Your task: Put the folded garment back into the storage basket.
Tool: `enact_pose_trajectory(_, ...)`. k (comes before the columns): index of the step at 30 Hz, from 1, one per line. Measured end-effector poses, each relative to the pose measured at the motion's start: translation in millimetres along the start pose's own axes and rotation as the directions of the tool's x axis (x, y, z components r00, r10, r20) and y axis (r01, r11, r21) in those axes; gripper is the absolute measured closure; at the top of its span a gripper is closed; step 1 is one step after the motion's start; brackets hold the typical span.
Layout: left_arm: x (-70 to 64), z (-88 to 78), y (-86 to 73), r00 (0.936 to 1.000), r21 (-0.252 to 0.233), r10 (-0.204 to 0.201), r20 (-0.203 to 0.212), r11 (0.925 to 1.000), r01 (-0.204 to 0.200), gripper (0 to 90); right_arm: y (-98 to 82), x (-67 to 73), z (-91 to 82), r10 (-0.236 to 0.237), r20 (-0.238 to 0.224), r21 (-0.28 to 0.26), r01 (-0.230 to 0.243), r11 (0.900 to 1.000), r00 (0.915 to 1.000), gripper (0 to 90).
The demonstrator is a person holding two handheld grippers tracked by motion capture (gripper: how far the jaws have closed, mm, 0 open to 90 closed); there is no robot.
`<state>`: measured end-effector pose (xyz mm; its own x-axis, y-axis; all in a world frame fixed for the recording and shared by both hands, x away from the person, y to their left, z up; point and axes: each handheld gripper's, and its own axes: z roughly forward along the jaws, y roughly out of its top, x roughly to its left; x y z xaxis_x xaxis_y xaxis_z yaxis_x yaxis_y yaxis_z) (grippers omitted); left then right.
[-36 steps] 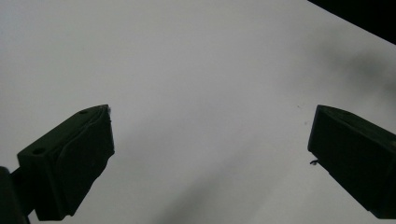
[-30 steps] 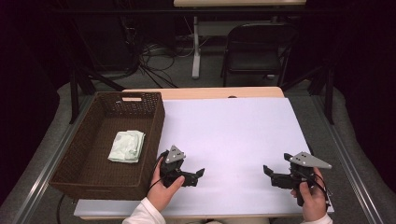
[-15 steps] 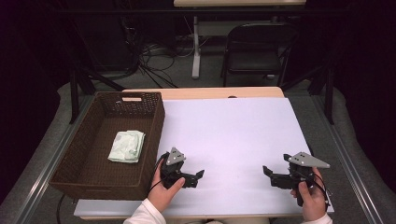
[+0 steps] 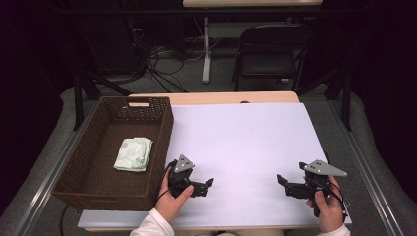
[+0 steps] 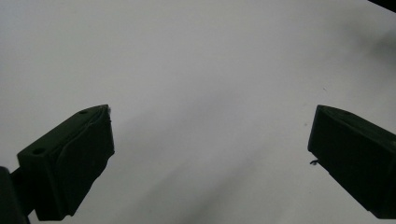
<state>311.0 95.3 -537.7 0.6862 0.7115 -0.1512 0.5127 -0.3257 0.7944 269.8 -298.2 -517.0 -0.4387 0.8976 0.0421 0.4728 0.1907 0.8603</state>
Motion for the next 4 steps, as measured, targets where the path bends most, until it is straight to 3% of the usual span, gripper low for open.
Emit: enact_pose_trajectory(4,1.9,0.4,0.1,1.0,0.007,0.004,-0.001,1.0,-0.004,0.4,-0.6,-3.9,1.8,0.007,0.01,0.001,-0.007,1.0,0.9999,7.5)
